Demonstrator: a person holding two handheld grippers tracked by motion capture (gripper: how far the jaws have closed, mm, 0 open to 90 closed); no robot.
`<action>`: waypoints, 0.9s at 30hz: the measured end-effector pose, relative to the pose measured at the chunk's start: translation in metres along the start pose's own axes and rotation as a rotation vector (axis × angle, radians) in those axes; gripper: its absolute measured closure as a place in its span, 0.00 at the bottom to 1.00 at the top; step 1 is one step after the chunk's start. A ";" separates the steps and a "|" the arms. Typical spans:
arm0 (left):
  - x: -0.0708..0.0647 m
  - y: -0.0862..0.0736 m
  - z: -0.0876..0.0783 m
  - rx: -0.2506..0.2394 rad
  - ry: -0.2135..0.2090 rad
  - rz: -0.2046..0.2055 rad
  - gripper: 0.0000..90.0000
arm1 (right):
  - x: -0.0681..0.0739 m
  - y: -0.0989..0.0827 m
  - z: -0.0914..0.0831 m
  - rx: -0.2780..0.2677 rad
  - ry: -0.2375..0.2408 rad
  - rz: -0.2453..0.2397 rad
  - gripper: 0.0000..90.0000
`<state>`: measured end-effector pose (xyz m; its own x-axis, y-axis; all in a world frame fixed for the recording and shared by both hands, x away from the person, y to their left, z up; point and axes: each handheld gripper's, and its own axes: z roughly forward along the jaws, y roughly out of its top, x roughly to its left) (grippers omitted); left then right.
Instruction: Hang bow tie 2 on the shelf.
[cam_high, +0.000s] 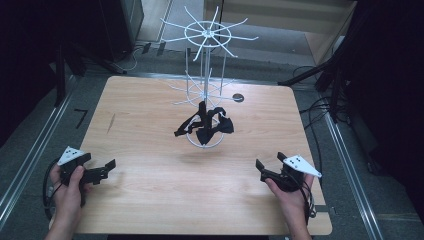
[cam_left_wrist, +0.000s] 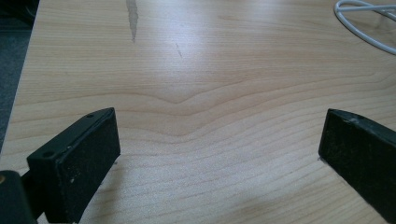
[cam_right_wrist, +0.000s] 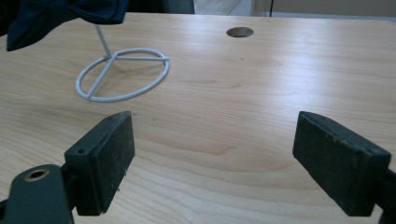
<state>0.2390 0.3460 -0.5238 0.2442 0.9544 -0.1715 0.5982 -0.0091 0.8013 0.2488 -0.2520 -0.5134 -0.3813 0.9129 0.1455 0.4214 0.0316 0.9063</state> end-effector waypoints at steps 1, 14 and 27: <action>0.000 0.000 0.000 0.001 -0.001 0.000 0.00 | -0.002 -0.001 -0.001 0.000 -0.002 0.003 0.14; 0.000 0.000 0.000 0.002 -0.001 -0.001 0.00 | -0.025 -0.012 -0.019 0.017 -0.038 0.021 0.00; 0.000 0.000 0.000 -0.002 -0.001 -0.007 0.00 | -0.047 -0.025 -0.034 0.016 -0.086 0.025 0.00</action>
<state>0.2386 0.3459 -0.5239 0.2408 0.9542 -0.1775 0.5981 -0.0018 0.8014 0.2280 -0.3098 -0.5297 -0.2985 0.9452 0.1325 0.4433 0.0144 0.8962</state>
